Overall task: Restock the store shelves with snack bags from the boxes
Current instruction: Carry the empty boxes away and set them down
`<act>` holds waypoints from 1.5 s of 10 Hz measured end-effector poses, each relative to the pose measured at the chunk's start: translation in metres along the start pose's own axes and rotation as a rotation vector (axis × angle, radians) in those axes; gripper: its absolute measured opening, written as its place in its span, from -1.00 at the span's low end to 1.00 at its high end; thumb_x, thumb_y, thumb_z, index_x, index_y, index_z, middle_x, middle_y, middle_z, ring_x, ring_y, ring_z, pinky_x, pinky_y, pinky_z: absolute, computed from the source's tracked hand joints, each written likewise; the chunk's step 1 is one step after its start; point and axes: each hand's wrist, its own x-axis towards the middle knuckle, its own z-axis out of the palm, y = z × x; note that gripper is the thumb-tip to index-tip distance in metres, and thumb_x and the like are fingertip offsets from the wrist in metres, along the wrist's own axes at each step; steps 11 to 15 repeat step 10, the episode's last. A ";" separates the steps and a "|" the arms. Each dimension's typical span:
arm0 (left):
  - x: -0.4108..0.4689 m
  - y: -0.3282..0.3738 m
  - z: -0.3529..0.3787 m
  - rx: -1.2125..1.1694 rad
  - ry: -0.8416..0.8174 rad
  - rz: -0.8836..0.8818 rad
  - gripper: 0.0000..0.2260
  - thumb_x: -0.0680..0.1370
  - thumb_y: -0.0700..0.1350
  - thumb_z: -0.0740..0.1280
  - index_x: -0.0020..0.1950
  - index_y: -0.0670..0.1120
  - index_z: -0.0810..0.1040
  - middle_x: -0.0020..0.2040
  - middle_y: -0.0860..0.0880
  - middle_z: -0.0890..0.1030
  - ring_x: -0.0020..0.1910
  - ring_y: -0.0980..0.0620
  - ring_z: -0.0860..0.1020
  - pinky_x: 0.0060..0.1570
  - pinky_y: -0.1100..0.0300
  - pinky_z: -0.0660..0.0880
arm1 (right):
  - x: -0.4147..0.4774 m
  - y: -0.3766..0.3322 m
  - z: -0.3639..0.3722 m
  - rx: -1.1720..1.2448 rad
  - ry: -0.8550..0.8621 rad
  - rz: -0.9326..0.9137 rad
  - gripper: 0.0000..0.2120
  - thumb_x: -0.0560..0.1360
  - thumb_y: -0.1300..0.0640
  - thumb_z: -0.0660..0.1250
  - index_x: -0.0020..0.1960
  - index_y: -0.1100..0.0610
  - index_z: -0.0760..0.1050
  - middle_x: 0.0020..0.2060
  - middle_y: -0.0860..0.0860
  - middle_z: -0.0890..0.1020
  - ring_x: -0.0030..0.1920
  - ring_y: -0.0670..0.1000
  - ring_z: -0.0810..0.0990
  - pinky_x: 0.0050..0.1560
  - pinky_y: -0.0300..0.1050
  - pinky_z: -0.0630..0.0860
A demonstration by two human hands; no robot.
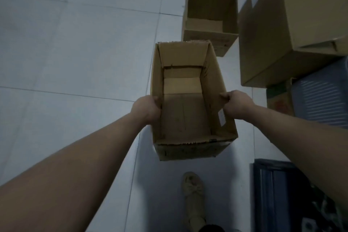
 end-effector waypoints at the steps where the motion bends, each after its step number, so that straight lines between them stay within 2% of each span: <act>1: 0.035 0.043 0.020 0.027 -0.033 0.024 -0.62 0.52 -0.31 0.17 0.34 -0.19 0.44 0.19 -0.23 0.54 0.12 -0.20 0.55 0.15 -0.02 0.53 | 0.034 0.039 -0.012 0.022 0.021 0.031 -0.46 0.47 0.31 0.24 0.43 0.07 0.34 0.26 0.11 0.51 0.14 0.12 0.55 0.11 -0.01 0.57; 3: 0.114 0.091 0.057 0.037 -0.028 0.033 -0.57 0.54 -0.29 0.18 0.41 -0.09 0.38 0.24 -0.17 0.52 0.16 -0.17 0.54 0.16 0.02 0.53 | 0.106 0.093 -0.015 0.123 0.079 0.102 -0.42 0.47 0.36 0.24 0.46 0.10 0.29 0.36 0.12 0.44 0.29 0.14 0.47 0.23 -0.05 0.50; 5: 0.168 0.096 0.094 -0.011 0.012 0.054 -0.49 0.55 -0.31 0.15 0.50 -0.05 0.24 0.37 -0.17 0.43 0.26 -0.18 0.49 0.23 0.00 0.49 | 0.157 0.116 0.004 0.186 0.145 0.142 -0.40 0.50 0.36 0.25 0.48 0.05 0.24 0.38 0.13 0.42 0.30 0.16 0.46 0.24 -0.03 0.49; 6: 0.181 0.087 0.106 -0.064 0.025 0.056 -0.47 0.56 -0.33 0.15 0.51 -0.03 0.21 0.42 -0.15 0.39 0.33 -0.17 0.43 0.28 -0.01 0.45 | 0.166 0.117 0.018 0.228 0.154 0.127 -0.40 0.51 0.39 0.22 0.50 0.09 0.20 0.41 0.14 0.38 0.34 0.16 0.42 0.31 0.00 0.44; 7: 0.178 0.077 0.112 -0.107 0.025 0.085 -0.48 0.56 -0.34 0.17 0.50 -0.06 0.22 0.42 -0.11 0.39 0.35 -0.16 0.41 0.29 0.08 0.43 | 0.160 0.114 0.031 0.235 0.172 0.086 -0.43 0.53 0.39 0.20 0.50 0.17 0.18 0.42 0.14 0.36 0.35 0.16 0.40 0.32 0.01 0.43; 8: 0.163 0.069 0.109 -0.048 0.078 0.122 -0.57 0.59 -0.28 0.19 0.46 -0.08 0.29 0.38 -0.13 0.40 0.28 -0.18 0.46 0.17 0.13 0.43 | 0.137 0.103 0.037 0.138 0.246 0.019 -0.57 0.54 0.39 0.15 0.40 0.29 0.31 0.32 0.20 0.44 0.27 0.19 0.45 0.25 -0.01 0.42; 9: 0.147 0.067 0.097 0.039 0.079 0.135 -0.59 0.60 -0.24 0.17 0.45 -0.11 0.30 0.38 -0.14 0.37 0.29 -0.21 0.44 0.26 0.02 0.39 | 0.115 0.088 0.037 0.091 0.256 -0.065 -0.61 0.56 0.34 0.13 0.38 0.27 0.36 0.29 0.19 0.48 0.25 0.17 0.47 0.22 -0.04 0.42; 10: 0.125 0.074 0.067 0.093 0.089 0.194 -0.58 0.59 -0.24 0.15 0.46 -0.11 0.28 0.38 -0.12 0.38 0.30 -0.17 0.43 0.31 -0.01 0.38 | 0.089 0.062 0.020 0.062 0.243 -0.155 -0.62 0.59 0.25 0.14 0.41 0.21 0.35 0.33 0.17 0.45 0.32 0.15 0.41 0.27 -0.07 0.36; 15: 0.125 0.074 0.067 0.093 0.089 0.194 -0.58 0.59 -0.24 0.15 0.46 -0.11 0.28 0.38 -0.12 0.38 0.30 -0.17 0.43 0.31 -0.01 0.38 | 0.089 0.062 0.020 0.062 0.243 -0.155 -0.62 0.59 0.25 0.14 0.41 0.21 0.35 0.33 0.17 0.45 0.32 0.15 0.41 0.27 -0.07 0.36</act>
